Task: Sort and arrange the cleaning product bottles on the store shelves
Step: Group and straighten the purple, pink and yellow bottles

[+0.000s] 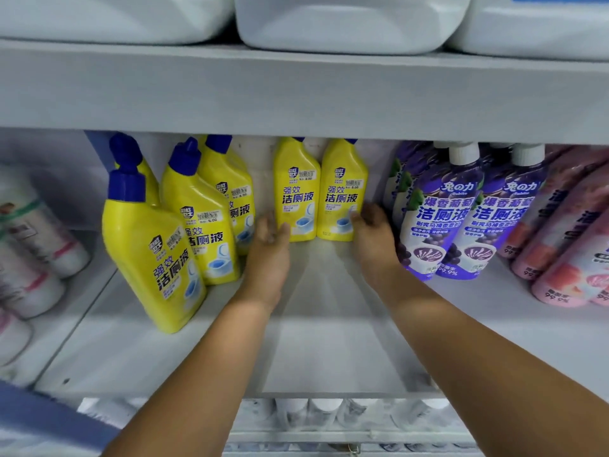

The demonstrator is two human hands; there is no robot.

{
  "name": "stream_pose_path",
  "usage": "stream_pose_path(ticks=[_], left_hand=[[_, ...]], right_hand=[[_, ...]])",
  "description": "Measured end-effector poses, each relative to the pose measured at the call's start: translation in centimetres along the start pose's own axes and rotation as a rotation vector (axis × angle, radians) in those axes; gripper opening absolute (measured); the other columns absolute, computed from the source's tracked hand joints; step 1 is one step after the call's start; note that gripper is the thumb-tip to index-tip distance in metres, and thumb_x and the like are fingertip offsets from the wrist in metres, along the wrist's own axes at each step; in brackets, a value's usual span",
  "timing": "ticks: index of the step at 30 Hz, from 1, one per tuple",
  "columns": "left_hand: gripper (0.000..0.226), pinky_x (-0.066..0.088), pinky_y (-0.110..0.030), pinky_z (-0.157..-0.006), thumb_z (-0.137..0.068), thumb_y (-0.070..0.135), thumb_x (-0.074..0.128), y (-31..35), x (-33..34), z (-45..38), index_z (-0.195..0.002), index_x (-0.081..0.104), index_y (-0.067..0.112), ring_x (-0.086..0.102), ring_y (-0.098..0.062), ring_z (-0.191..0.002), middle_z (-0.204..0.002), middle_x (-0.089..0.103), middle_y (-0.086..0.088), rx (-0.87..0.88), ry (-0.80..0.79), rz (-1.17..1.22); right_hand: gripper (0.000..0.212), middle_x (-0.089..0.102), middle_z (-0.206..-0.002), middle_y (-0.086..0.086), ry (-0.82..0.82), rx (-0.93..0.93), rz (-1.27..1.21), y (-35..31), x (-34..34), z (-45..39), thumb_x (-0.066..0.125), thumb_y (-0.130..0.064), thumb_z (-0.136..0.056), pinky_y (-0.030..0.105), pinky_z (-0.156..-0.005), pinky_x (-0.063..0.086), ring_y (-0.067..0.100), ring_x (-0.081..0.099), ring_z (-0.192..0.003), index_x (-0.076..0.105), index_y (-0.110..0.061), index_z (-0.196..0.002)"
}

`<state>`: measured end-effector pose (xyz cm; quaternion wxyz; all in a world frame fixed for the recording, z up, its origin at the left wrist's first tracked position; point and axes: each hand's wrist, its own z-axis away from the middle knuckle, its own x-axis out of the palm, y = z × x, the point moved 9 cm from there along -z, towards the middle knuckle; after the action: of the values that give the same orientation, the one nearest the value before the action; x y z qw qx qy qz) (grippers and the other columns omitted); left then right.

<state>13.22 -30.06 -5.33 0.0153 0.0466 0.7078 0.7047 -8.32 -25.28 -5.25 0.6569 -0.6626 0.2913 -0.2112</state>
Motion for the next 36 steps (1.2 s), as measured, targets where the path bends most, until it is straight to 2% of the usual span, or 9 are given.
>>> stream_pose_path(ticks=[3, 5, 8, 11, 13, 19, 28, 33, 36], left_hand=[[0.023, 0.049, -0.027, -0.098, -0.096, 0.021, 0.068, 1.8, -4.5, 5.4, -0.119, 0.071, 0.02, 0.065, -0.022, -0.12, -0.12, 0.073, 0.001, 0.034, 0.031, 0.09], [0.012, 0.056, -0.035, -0.096, -0.097, 0.013, 0.066, 3.5, -8.9, 9.1, -0.104, 0.073, 0.019, 0.072, -0.027, -0.106, -0.106, 0.077, -0.008, 0.103, 0.132, 0.146], [0.015, 0.057, -0.028, -0.091, -0.099, 0.014, 0.065, 6.6, -16.2, 14.0, -0.102, 0.069, 0.028, 0.072, -0.016, -0.097, -0.106, 0.075, -0.007, 0.315, 0.412, 0.006], [0.031, 0.054, -0.042, -0.1, -0.088, 0.031, 0.076, 5.6, -20.7, 13.9, -0.115, 0.06, 0.03, 0.066, -0.014, -0.105, -0.119, 0.067, 0.0, 0.317, 0.58, -0.158], [0.051, 0.053, -0.043, -0.101, -0.079, 0.042, 0.078, 4.5, -21.3, 12.2, -0.123, 0.057, 0.028, 0.066, -0.013, -0.111, -0.122, 0.066, 0.006, 0.234, 0.526, -0.197], [0.033, 0.051, -0.007, -0.076, -0.088, 0.021, 0.079, 3.7, -20.2, 9.4, -0.107, 0.063, 0.042, 0.068, 0.009, -0.093, -0.1, 0.071, 0.034, 0.238, 0.309, -0.224], [0.025, 0.046, -0.006, -0.061, -0.088, 0.03, 0.079, 3.9, -19.4, 9.0, -0.097, 0.06, 0.044, 0.067, 0.009, -0.081, -0.091, 0.069, 0.037, 0.235, 0.269, -0.257], [0.028, 0.05, -0.007, -0.064, -0.091, 0.017, 0.074, 3.2, -15.2, 8.0, -0.109, 0.062, 0.036, 0.071, 0.005, -0.084, -0.094, 0.074, 0.029, 0.227, 0.106, -0.187], [0.031, 0.051, -0.008, -0.068, -0.092, 0.01, 0.073, 2.8, -11.6, 6.8, -0.115, 0.063, 0.03, 0.072, 0.003, -0.089, -0.097, 0.076, 0.021, 0.235, 0.027, -0.127]], right_hand=[[0.018, 0.066, -0.107, 0.002, 0.094, -0.065, -0.053, -1.0, -0.2, 4.4, 0.066, -0.018, -0.096, 0.02, -0.081, 0.047, 0.004, 0.064, -0.092, 0.061, -0.014, -0.113], [0.022, 0.065, -0.103, 0.002, -0.034, -0.097, -0.073, -2.0, 2.1, 7.0, 0.065, -0.012, -0.096, 0.007, -0.071, 0.043, -0.014, 0.059, -0.075, 0.059, -0.011, -0.117], [0.018, 0.069, -0.1, -0.004, -0.268, -0.131, -0.032, -3.8, 6.9, 9.4, 0.068, -0.014, -0.095, 0.011, -0.074, 0.045, -0.012, 0.06, -0.077, 0.061, -0.019, -0.111], [0.023, 0.067, -0.108, -0.008, -0.419, -0.174, -0.004, -5.7, 11.7, 11.0, 0.073, -0.018, -0.092, 0.007, -0.078, 0.047, 0.002, 0.064, -0.095, 0.06, -0.023, -0.11], [0.027, 0.066, -0.113, -0.006, -0.456, -0.205, 0.009, -6.3, 14.0, 11.6, 0.076, -0.019, -0.089, 0.013, -0.083, 0.05, 0.008, 0.065, -0.101, 0.059, -0.027, -0.109], [0.037, 0.07, -0.106, -0.009, -0.509, -0.181, -0.053, -5.5, 17.6, 11.5, 0.078, -0.013, -0.088, 0.02, -0.082, 0.055, 0.0, 0.069, -0.095, 0.056, -0.014, -0.119], [0.033, 0.076, -0.109, -0.003, -0.465, -0.231, 0.004, -5.4, 15.3, 10.8, 0.077, -0.017, -0.087, 0.031, -0.09, 0.057, 0.01, 0.071, -0.098, 0.066, -0.015, -0.118], [0.031, 0.075, -0.108, -0.007, -0.351, -0.233, -0.046, -5.4, 8.6, 9.2, 0.071, -0.01, -0.092, 0.012, -0.076, 0.052, 0.006, 0.069, -0.095, 0.065, -0.015, -0.122], [0.031, 0.075, -0.112, -0.005, -0.262, -0.245, -0.06, -5.0, 4.0, 7.6, 0.068, -0.01, -0.095, 0.017, -0.08, 0.055, 0.011, 0.069, -0.101, 0.065, -0.019, -0.124]])
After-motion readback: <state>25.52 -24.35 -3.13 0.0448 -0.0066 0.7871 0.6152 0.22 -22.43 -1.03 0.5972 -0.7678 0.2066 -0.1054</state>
